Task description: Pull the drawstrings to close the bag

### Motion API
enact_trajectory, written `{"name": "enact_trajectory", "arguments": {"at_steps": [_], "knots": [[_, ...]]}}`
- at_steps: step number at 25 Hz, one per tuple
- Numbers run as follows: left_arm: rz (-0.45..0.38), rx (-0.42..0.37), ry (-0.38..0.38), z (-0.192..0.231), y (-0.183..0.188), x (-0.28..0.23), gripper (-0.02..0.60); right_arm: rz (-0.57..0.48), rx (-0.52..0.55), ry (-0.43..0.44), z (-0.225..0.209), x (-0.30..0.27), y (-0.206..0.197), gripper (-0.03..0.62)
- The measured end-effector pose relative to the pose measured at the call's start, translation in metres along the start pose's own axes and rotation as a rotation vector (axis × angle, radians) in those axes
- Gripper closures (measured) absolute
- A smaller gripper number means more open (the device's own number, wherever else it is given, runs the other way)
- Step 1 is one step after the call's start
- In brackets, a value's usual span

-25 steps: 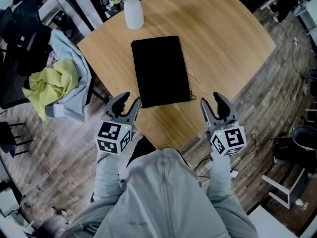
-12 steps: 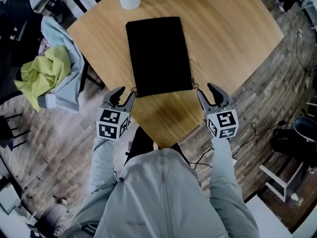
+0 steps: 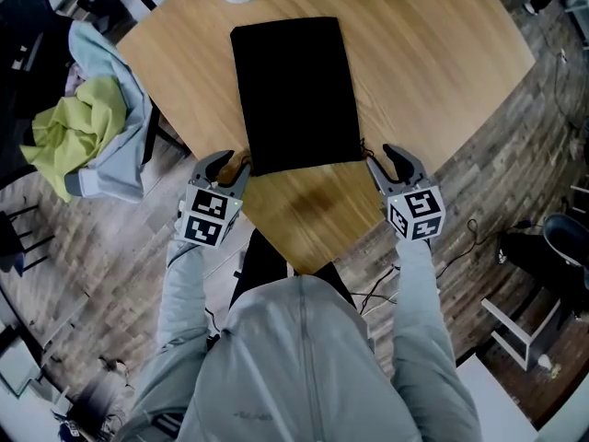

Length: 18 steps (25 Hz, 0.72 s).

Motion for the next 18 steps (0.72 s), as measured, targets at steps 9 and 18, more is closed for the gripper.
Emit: {"name": "enact_trajectory", "arguments": {"at_steps": [9,18], "knots": [[0.06,-0.195,-0.057,-0.004,0.005,-0.015,0.426,0.065,0.035,0.067,-0.006,-0.015,-0.008,0.437],[0.078,-0.261,-0.117,-0.008,0.006,-0.023,0.426,0.146,0.152,0.098,-0.004,-0.029,-0.011,0.489]]}}
Point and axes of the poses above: the fingertips, and each gripper's own axes: x backward along the fingers, z to its left, y out of its top, the point moved 6 cm from there along x, backward along the fingers
